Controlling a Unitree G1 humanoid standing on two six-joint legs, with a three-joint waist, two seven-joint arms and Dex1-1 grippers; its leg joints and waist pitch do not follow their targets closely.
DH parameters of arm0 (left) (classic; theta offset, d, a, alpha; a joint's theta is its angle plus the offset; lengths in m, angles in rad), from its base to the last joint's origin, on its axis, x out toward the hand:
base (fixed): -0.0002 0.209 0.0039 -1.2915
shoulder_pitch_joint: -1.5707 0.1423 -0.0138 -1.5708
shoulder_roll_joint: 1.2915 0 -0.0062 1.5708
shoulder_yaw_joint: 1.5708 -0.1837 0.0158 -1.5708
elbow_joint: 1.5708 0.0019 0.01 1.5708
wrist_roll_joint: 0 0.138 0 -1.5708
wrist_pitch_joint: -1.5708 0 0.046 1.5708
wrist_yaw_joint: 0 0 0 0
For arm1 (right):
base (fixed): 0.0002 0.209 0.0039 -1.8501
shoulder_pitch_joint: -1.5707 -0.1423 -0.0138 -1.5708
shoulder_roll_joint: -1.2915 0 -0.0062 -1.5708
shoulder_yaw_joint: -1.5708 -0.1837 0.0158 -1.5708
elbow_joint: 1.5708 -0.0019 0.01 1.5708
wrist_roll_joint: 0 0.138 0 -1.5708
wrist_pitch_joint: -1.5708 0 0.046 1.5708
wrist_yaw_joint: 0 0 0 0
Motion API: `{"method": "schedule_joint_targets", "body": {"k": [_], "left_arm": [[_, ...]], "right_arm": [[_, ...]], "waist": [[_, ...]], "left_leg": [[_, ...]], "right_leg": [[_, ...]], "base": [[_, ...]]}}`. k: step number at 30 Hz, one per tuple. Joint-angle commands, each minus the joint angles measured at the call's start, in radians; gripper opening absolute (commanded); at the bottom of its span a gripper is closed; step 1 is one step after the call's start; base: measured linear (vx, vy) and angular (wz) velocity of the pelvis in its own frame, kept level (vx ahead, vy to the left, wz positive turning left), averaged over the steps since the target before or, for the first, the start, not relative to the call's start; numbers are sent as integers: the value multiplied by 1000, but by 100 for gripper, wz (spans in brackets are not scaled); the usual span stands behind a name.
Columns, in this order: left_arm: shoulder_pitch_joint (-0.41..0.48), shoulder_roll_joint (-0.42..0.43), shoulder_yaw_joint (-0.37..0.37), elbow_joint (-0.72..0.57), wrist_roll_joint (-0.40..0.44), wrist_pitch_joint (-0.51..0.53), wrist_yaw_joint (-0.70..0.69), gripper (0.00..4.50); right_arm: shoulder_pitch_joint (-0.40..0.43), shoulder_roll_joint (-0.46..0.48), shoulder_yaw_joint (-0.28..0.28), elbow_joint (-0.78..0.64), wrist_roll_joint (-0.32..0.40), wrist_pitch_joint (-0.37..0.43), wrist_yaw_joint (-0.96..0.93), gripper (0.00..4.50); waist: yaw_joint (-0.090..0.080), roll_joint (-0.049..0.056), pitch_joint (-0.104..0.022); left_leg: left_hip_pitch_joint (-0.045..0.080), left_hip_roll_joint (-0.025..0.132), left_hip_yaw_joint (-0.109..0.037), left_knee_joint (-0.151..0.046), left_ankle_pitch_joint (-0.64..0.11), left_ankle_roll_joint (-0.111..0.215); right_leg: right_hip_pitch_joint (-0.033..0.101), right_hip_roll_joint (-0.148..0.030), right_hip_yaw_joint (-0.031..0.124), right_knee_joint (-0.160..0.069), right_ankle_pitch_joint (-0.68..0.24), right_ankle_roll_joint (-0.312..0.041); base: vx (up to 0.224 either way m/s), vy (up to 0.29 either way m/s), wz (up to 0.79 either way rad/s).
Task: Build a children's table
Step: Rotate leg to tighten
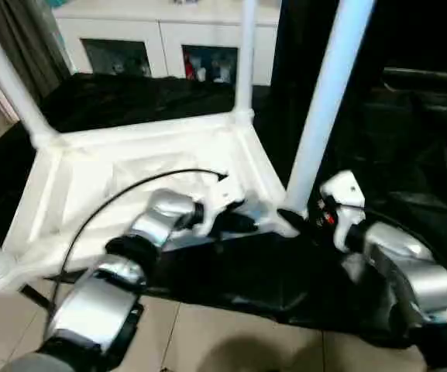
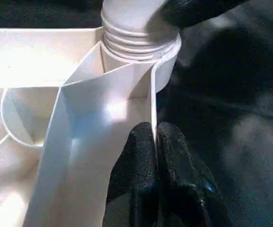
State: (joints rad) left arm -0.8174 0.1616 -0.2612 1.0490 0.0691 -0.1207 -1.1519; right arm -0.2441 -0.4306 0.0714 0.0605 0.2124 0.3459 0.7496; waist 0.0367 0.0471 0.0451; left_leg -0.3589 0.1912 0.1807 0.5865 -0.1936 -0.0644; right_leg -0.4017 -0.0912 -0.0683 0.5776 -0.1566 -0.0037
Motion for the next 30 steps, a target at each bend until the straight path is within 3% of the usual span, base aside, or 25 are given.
{"method": "schedule_joint_targets", "body": {"k": [1,7,13,20,24,28,30], "left_arm": [[29,5,-16,-16,-11,-29,-62,0],[72,61,-13,-86,-56,2,-242,0],[81,71,-14,-104,-59,13,-268,0],[87,78,-9,-125,-58,27,-279,0],[84,70,-6,-115,-40,21,-229,0],[28,7,15,-25,19,22,69,0],[11,-12,18,-6,30,37,143,0]], "right_arm": [[8,-12,27,-55,47,12,82,317],[20,-46,18,-58,81,29,140,317],[18,-43,40,-52,83,38,167,257],[21,-54,55,-52,81,36,189,209],[26,-33,41,-44,82,36,155,199],[-11,100,-1,83,-1,-7,-108,197],[-24,132,-8,112,-18,-14,-171,197]], "waist": [[8,-14,-59],[10,-13,-59],[23,-14,-62],[24,-15,-61],[24,-16,-60],[15,-19,-56],[12,-19,-55]], "left_leg": [[2,32,-7,-67,-227,99],[2,36,-6,-70,-222,81],[2,35,-6,-69,-201,75],[1,35,-6,-69,-200,74],[2,34,-7,-70,-209,68],[6,26,-8,-71,-249,36],[11,27,-10,-75,-267,25]], "right_leg": [[60,-52,36,-69,-258,-248],[55,-52,38,-66,-269,-243],[55,-54,38,-62,-248,-242],[55,-54,38,-63,-262,-235],[54,-54,38,-66,-285,-226],[45,-52,34,-79,-388,-192],[43,-53,34,-85,-432,-169]], "base": [[0,0,0],[0,0,0],[0,0,0],[0,0,0],[0,0,0],[0,0,0],[0,0,0]]}}
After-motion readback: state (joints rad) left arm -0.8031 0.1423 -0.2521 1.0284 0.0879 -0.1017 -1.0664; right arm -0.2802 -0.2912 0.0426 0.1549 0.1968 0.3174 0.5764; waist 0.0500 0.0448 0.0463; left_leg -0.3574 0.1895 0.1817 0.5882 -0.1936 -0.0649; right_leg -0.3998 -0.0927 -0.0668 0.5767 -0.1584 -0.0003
